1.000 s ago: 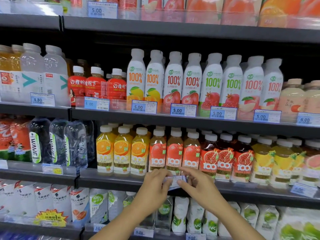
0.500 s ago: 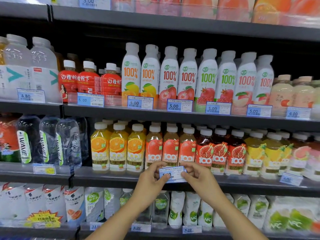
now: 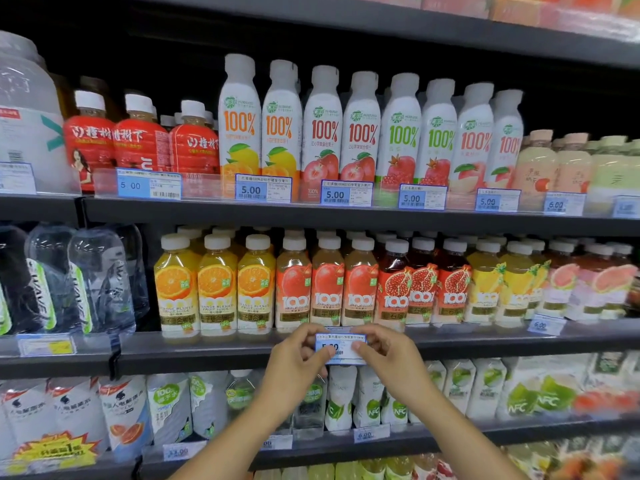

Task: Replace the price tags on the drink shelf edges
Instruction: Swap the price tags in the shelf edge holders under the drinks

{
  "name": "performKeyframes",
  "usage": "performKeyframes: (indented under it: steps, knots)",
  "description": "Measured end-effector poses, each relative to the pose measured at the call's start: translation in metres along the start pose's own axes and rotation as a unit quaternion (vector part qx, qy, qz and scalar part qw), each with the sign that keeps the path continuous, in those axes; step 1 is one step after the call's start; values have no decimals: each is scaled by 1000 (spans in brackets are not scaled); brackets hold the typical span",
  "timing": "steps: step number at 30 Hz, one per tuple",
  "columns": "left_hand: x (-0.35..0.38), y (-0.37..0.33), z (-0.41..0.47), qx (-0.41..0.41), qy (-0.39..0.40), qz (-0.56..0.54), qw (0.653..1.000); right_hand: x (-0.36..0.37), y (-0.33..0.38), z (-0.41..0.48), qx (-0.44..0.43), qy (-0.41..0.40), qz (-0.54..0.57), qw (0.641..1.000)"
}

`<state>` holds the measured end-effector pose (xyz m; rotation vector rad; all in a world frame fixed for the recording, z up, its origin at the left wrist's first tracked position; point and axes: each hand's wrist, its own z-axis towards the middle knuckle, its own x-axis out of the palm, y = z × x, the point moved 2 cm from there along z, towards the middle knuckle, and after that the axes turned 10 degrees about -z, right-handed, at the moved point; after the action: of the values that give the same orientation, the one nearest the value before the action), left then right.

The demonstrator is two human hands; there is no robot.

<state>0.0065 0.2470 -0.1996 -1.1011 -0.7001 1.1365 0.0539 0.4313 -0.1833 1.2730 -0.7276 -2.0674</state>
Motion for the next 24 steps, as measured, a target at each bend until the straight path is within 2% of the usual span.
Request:
performKeyframes:
  steps: [6,12,24]
  knots:
    - [30,-5,10,1,28,21,999,-30,-17,-3,18,-34,-51,998]
    - [78,-21,22,21,55,36,998,-76,-39,-11,27,-65,-38,997]
    - [240,-51,44,68,51,87,993,-214,-134,-14,29,-68,-47,996]
